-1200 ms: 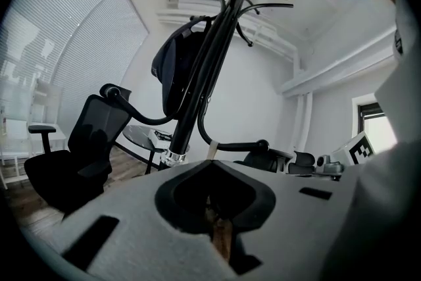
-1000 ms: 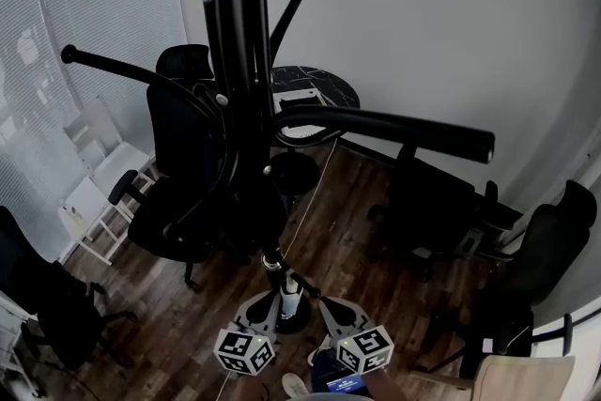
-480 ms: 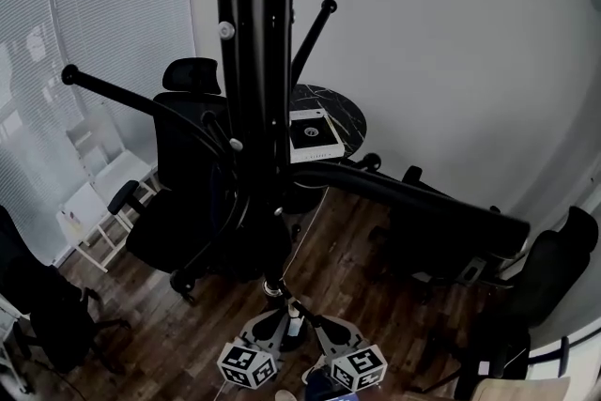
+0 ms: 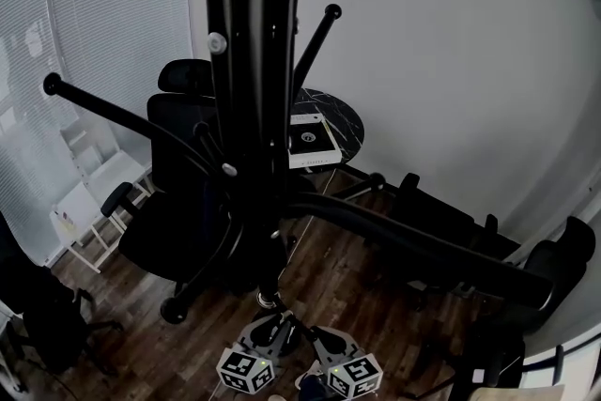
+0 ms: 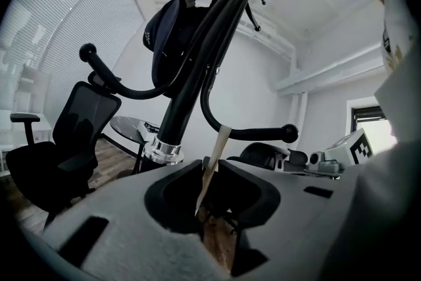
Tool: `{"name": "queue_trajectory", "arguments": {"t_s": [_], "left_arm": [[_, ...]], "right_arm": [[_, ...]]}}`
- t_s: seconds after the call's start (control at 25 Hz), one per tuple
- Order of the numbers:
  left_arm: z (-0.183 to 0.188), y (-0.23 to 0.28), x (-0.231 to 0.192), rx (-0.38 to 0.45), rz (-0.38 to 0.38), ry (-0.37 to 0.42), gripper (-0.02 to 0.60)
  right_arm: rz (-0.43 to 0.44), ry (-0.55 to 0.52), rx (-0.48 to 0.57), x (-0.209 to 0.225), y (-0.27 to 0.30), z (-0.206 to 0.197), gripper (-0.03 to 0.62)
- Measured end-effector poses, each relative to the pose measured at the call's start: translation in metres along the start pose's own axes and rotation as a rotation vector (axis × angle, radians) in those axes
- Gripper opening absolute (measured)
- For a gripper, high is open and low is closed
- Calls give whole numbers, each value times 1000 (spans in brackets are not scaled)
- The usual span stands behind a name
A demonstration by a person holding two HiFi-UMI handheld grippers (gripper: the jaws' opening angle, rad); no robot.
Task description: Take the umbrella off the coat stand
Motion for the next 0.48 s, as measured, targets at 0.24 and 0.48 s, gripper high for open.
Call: {"name": "queue_trajectory", "arguments": {"t_s": [0.24,0.48], "left_arm": [[0,6,0,8,-13,10,72],[-3,7,-2,15,-28,-8,52]], "right_arm": [[-3,5,-7,5,1,0,12],[11,2,1,5,7,2,12]]}}
Point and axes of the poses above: the fingertips, and each gripper's own axes: y forward along the fingers, x to its right, z out of its top, the point moved 3 cm from there along -y, backward along the fingers, and after that the axes turned 1 degree about -z, right-handed, at the moved point
